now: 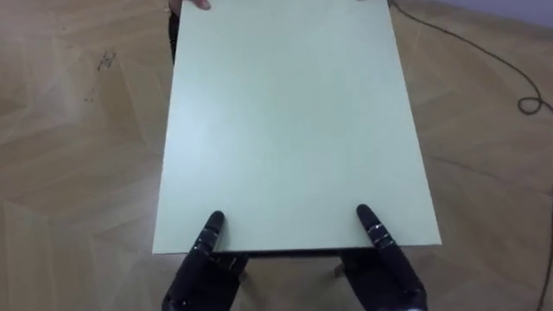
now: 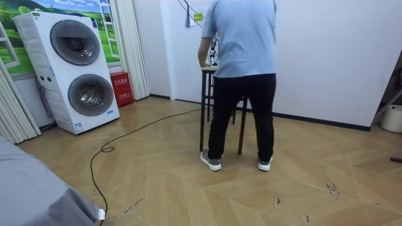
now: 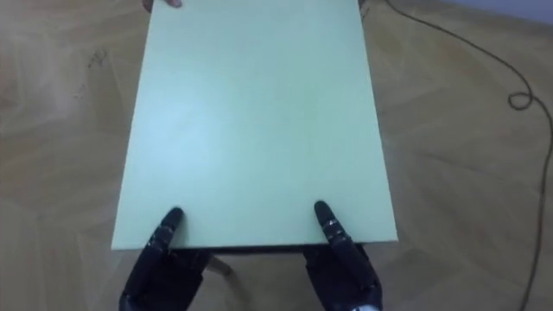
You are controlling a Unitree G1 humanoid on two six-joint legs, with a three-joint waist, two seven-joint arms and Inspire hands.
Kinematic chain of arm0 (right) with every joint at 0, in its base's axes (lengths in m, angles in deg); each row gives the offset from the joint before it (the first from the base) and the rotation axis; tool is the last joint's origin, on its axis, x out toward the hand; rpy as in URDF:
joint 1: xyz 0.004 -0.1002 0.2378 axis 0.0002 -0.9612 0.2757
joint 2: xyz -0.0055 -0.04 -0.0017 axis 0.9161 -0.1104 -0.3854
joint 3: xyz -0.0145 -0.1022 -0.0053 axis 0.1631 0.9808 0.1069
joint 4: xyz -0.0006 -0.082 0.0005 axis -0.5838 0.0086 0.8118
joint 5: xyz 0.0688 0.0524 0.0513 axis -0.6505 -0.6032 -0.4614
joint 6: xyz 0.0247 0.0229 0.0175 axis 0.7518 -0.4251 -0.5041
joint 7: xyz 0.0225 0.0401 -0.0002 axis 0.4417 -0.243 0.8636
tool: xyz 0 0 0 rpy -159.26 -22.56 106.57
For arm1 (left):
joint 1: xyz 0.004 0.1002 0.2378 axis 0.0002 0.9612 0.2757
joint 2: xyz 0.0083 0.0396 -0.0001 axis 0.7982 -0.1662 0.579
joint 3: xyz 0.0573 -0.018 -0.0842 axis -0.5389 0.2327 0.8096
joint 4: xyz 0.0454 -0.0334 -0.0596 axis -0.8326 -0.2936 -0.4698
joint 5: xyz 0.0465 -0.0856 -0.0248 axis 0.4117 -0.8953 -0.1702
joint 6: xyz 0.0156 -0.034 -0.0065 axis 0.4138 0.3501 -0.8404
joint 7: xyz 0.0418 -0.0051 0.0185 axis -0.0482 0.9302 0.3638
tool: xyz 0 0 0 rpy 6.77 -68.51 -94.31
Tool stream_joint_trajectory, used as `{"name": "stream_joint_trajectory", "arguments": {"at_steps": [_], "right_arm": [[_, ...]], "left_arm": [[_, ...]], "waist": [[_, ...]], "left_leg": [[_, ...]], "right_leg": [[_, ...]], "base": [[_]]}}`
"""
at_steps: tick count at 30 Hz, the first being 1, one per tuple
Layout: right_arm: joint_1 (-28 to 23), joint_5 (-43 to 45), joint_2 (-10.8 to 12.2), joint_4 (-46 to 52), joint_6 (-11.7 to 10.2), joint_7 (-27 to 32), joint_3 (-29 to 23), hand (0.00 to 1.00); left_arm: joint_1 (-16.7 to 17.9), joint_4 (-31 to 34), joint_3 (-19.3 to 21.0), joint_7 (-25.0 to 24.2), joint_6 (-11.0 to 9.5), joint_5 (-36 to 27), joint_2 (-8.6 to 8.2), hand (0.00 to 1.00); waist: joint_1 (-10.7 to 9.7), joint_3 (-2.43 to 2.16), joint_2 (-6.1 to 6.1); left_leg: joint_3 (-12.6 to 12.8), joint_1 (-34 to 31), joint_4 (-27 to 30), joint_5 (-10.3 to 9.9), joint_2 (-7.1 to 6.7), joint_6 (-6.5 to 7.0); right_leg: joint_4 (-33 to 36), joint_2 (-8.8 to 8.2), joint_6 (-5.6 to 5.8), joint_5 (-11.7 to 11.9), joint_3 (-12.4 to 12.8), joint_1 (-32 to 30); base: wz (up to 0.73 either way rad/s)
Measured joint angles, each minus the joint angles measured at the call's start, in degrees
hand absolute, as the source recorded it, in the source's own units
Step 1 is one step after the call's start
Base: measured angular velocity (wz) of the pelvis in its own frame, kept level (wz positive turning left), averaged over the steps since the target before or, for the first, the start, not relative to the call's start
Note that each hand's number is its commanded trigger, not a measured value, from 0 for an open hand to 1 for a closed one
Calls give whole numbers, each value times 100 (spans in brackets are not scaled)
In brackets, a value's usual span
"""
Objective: Move table with human
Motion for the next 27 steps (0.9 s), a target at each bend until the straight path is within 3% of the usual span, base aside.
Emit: {"name": "stream_joint_trajectory", "arguments": {"at_steps": [7,9,13,15,17,18,21,25,27], "right_arm": [[53,69,21,0,-38,24,41,100],[53,22,-16,-1,-43,19,41,100],[14,74,10,-9,-50,18,20,100],[13,145,51,-34,-44,19,-13,100],[-2,165,70,-35,-45,13,-65,100],[-10,178,100,-35,-46,12,-76,100],[-4,265,96,-35,-45,12,-99,100],[-7,324,101,-37,-19,23,-105,100],[-19,384,92,-37,11,24,-125,100]], "left_arm": [[39,1,17,-26,-89,-50,-24,100],[7,1,3,-30,-89,-49,-20,100],[-6,0,3,-18,-68,-47,-25,100],[4,0,-1,2,-62,-45,-27,100],[-1,0,-17,13,-14,-43,-34,100],[-1,0,-20,13,3,-43,-34,100],[46,-1,-26,13,22,-42,-45,100],[103,-1,-23,13,22,-80,-51,100],[156,-3,-36,13,26,-90,-60,100]], "waist": [[105,-6,-9],[107,-8,-3],[-13,-30,116],[-176,-38,158],[-447,-54,263],[-465,-56,280],[-370,-35,364],[-264,-34,363],[-230,-18,336]], "left_leg": [[-174,-187,105,49,-64,66],[-267,-321,234,49,-68,66],[-584,-503,352,75,-121,35],[-440,-570,390,114,-158,24],[566,-691,423,203,84,44],[666,-691,435,218,137,42],[636,-685,485,238,107,42],[635,-682,464,262,50,84],[636,-662,461,288,-24,127]], "right_leg": [[99,-102,35,-30,-273,-31],[97,-126,32,-33,-507,-21],[109,-154,-15,-97,-740,64],[105,-238,-2,-208,-927,163],[202,-342,11,-324,-1284,194],[218,-362,17,-341,-1334,198],[389,-419,25,-431,-1372,163],[560,-545,62,-523,-1499,165],[732,-711,112,-594,-1631,178]], "base": [[23],[36],[57],[72],[104],[66],[18],[20],[30]]}}
